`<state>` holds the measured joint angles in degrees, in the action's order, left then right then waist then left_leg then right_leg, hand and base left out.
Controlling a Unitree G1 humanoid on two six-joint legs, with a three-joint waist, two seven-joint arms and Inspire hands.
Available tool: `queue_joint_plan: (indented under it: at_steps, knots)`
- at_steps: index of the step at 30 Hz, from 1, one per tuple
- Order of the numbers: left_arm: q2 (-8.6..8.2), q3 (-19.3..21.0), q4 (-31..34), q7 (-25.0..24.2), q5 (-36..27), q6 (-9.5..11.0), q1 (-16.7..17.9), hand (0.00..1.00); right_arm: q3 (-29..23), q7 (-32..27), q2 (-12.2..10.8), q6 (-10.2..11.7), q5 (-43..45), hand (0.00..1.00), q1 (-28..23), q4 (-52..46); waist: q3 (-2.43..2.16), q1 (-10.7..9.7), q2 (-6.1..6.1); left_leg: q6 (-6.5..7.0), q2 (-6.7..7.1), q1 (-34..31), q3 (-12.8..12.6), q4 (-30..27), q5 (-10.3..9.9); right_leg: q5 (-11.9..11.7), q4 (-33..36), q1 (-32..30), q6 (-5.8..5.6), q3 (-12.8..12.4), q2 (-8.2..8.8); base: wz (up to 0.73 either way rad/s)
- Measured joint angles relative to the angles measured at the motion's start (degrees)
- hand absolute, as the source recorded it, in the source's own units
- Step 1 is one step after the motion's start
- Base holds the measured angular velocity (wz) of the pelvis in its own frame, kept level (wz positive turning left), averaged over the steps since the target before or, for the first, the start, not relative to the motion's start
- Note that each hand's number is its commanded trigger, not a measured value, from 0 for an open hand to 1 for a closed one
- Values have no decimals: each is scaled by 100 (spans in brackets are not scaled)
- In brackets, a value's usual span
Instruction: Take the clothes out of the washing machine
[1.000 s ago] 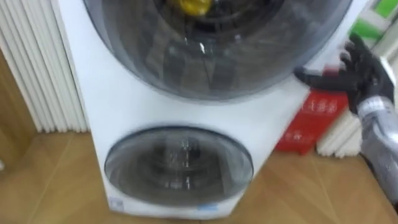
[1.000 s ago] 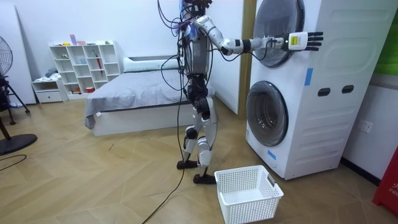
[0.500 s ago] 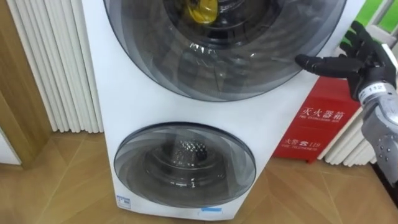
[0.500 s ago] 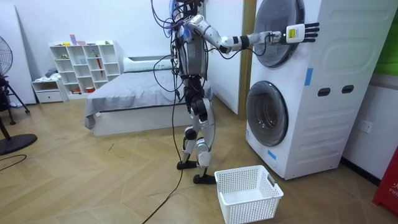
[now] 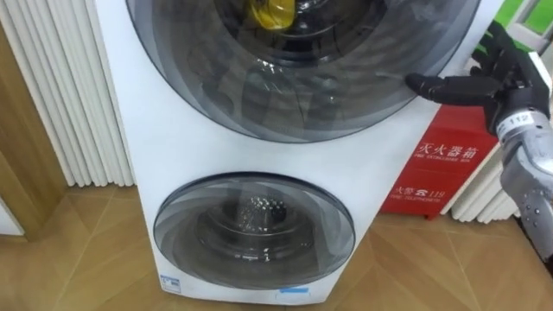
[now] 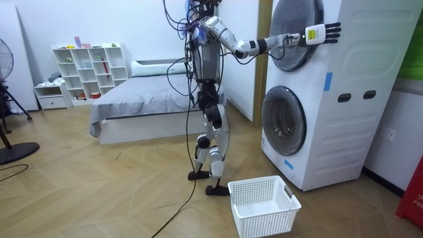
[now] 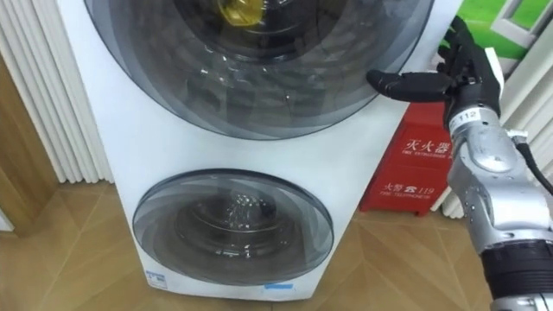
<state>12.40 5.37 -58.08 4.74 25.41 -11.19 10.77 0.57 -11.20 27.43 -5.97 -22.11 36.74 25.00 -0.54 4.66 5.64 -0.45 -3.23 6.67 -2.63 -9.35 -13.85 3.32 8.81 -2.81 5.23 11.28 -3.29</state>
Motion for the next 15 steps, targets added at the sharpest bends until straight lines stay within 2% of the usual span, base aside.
queue_joint_plan:
  at_steps: [4,8,11,15]
  knots:
    - [-9,-51,-3,3,2,28,-5,0,33,-129,-8,-47,250,0,-191,-426,1,2,-4,0,-3,14,-35,9,0,1,-2,-1,4,-16,-7,-4]
    - [-61,-112,-5,4,-6,45,-22,0,36,-115,-34,-22,270,0,-646,-1486,15,23,-23,0,1,90,-55,29,0,1,-10,33,3,-34,-8,-2]
    - [-71,-149,-5,5,-119,148,-14,0,49,-85,-160,51,260,0,-958,-2224,27,32,-43,0,3,110,-52,54,0,8,-12,71,-4,-27,-5,2]
    - [-71,-224,-125,22,-236,256,0,0,39,-211,-307,55,317,0,-1234,-2652,37,38,-60,0,4,128,-57,64,-1,10,10,70,-2,-27,-6,0]
